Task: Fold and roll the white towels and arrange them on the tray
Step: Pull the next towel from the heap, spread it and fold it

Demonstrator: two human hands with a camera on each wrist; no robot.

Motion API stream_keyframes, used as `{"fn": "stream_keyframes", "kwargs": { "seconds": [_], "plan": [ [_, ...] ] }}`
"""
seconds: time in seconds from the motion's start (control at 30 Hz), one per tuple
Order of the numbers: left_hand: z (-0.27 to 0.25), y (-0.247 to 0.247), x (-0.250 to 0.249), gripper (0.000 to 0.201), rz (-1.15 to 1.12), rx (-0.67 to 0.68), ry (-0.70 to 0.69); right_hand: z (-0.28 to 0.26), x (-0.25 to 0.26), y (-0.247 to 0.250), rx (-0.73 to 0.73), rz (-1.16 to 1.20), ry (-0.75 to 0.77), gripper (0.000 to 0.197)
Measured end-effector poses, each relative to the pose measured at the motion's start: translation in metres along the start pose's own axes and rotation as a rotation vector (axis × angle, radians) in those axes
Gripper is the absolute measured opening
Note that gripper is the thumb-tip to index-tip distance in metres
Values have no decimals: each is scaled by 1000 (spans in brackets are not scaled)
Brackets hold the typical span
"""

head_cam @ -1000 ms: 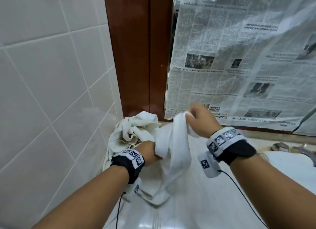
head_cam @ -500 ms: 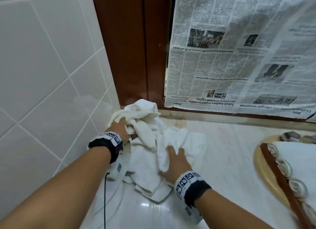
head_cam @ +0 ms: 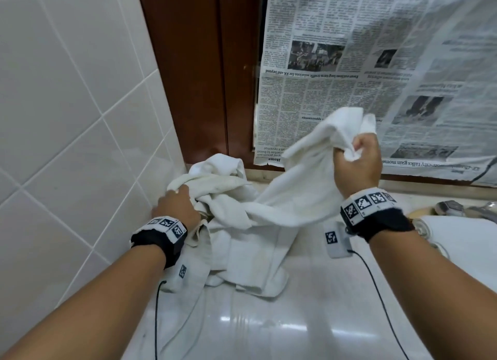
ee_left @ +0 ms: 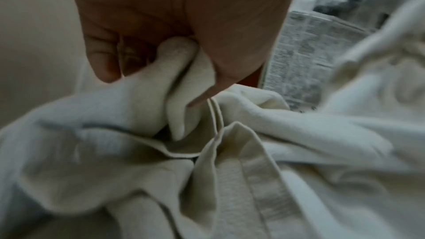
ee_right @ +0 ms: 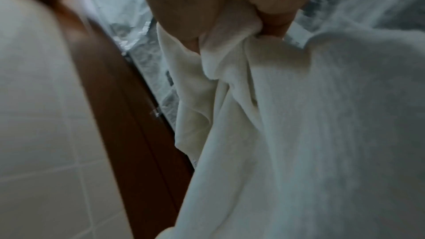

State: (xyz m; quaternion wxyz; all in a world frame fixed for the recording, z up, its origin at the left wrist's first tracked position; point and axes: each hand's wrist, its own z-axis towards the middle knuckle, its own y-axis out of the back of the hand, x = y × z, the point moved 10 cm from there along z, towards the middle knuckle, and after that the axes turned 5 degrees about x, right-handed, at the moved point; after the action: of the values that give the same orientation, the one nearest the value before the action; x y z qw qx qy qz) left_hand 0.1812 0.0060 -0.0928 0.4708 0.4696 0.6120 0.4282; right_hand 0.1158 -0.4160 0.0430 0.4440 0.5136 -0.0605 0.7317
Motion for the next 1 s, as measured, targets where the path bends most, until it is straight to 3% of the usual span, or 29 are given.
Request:
{"fn": "stream_keyframes", "kwargs": {
  "seconds": [0.07,0.13,0.2,0.23,0.3,0.33,0.4,0.5,0.57,0.6,0.7,0.8,0.87,0.93,1.0],
  "plan": [
    [-9,8,-25,68,258,-131,-81,-6,30,-6,104,-68,201,25],
    [-20,-4,-64,79,353,-168,-274,-23,38,-30,299,-160,254,28],
    [-31,-37,-96,81,375,-42,-475,-52,25,-67,605,-371,211,27],
    [-32,-58,-101,82,391,62,-506,-74,11,-87,800,-541,178,30],
    [-29,-81,-91,79,424,176,-441,-121,-21,-111,1112,-808,109,50],
    [-25,-82,-82,73,423,171,-393,-140,-31,-117,1183,-868,83,60],
    [-19,-76,-65,60,414,126,-339,-167,-47,-127,1211,-888,47,76],
    [-13,-66,-44,52,416,96,-307,-208,-82,-140,1269,-847,-120,119],
    [-12,-61,-34,44,442,98,-280,-222,-94,-146,1211,-862,-181,130],
    [-11,-55,-28,39,449,75,-264,-220,-95,-149,1150,-870,-174,124],
    [-11,-40,-8,35,447,0,-213,-186,-92,-153,990,-787,-116,71],
    [-12,-39,5,45,385,4,-153,-135,-108,-124,800,-590,-296,41],
    [-7,-37,6,55,283,65,-119,-105,-121,-82,527,-372,-488,34],
    [1,-31,0,67,206,91,-109,-80,-126,-43,289,-229,-584,36],
    [6,-8,-15,67,192,-57,-149,-57,-117,-16,143,-126,-586,38]
  ]
}}
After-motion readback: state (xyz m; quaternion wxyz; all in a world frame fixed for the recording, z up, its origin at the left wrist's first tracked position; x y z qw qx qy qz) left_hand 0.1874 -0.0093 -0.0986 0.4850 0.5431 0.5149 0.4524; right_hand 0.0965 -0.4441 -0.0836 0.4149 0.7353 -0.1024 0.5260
